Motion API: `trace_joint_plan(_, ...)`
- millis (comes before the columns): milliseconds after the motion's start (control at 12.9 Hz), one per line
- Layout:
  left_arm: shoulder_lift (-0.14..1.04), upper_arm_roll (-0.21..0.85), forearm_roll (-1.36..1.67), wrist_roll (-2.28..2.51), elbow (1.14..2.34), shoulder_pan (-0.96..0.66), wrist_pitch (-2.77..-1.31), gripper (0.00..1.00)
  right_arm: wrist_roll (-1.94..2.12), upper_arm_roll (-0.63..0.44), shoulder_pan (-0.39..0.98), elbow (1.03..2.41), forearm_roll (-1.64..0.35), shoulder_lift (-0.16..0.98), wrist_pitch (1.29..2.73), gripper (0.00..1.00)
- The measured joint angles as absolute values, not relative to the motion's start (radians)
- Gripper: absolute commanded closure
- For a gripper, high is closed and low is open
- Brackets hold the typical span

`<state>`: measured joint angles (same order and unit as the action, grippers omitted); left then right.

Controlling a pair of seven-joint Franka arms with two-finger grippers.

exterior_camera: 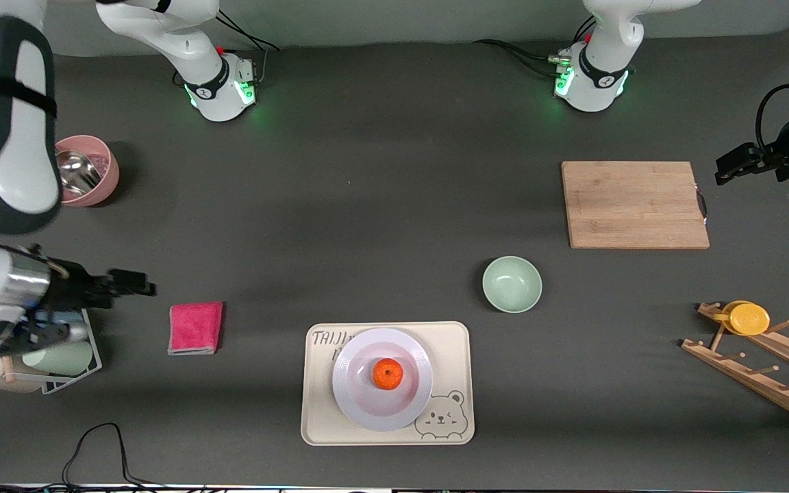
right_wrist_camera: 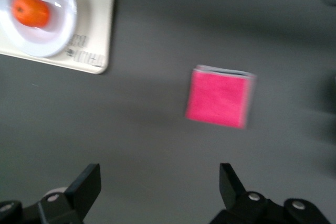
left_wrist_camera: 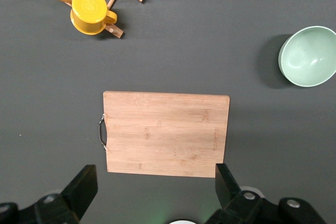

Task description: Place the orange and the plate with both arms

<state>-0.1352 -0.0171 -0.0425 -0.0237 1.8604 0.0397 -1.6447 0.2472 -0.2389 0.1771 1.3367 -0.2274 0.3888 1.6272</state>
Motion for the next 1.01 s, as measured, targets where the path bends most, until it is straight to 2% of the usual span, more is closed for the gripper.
trace_joint_plan(310,-0.136,-0.017,-0.043,-0.024,1.861,0.040,-1.645,0.00,0.160,-0.222,0.124,1.400,-0.135,0.248,1.568,0.00)
trace_joint_plan(621,-0.140,-0.018,-0.043,-0.024,1.861,0.040,-1.648,0.00,0.049,-0.142,0.045,1.505,-0.095,0.138,1.571,0.00)
trace_joint_plan(1009,-0.158,-0.016,-0.042,-0.024,1.860,0.039,-1.661,0.00,0.045,-0.123,0.045,1.577,-0.049,0.097,1.614,0.00)
